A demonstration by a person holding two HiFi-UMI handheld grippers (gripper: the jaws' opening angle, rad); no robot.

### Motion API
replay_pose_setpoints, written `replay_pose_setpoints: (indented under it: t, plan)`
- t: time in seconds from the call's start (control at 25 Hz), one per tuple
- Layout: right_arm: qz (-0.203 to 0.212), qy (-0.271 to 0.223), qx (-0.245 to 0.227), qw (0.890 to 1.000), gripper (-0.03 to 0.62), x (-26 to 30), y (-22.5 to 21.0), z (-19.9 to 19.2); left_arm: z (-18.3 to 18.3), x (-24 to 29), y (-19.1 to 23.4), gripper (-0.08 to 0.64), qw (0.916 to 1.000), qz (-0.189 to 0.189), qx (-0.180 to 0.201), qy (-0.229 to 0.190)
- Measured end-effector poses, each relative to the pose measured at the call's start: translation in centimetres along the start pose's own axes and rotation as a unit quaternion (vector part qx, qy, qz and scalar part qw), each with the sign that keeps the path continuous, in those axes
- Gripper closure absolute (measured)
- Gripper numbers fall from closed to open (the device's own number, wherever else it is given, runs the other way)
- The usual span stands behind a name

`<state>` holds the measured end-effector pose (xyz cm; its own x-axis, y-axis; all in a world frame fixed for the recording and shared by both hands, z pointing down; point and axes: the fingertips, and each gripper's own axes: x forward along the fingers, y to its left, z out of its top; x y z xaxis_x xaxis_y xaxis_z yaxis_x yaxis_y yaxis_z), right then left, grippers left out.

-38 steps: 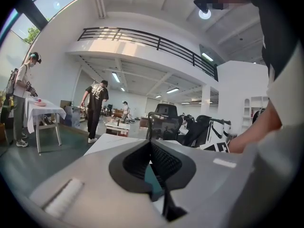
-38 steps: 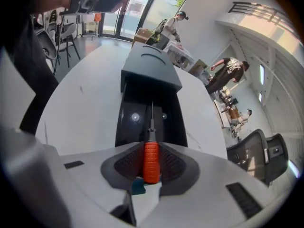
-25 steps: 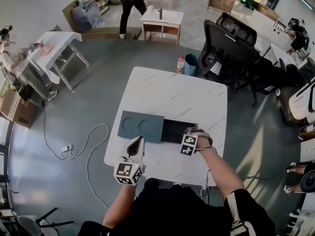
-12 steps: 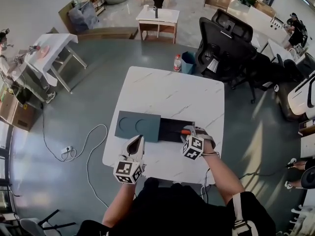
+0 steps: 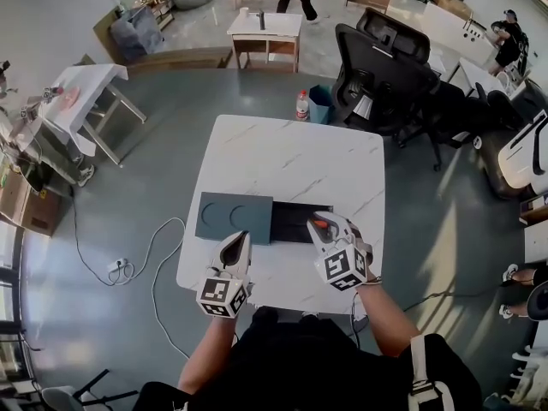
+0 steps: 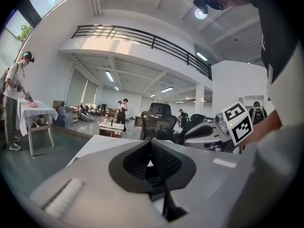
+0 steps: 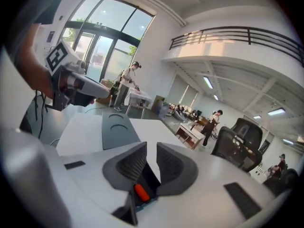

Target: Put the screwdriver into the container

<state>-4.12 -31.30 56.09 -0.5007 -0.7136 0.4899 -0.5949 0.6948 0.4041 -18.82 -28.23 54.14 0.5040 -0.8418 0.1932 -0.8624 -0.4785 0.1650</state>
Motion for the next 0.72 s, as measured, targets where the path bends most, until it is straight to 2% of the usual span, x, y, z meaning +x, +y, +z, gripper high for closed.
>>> replay_pose_setpoints:
  t: [0.48,0.72]
  plan:
    - [-0.018,-0.027,-0.012,0.999,0.543,-0.6,-0.2,2.0,0.3,-0.7,0.1,0.551,1.0000,0.005,0.002,-0.004]
    - [-0.035,-0.058,0.021,0.997,0.563,-1.6,-0.8,3.4,0.7,-1.1,0.1,0.551,0.9999,0.006,0.002,-0.011]
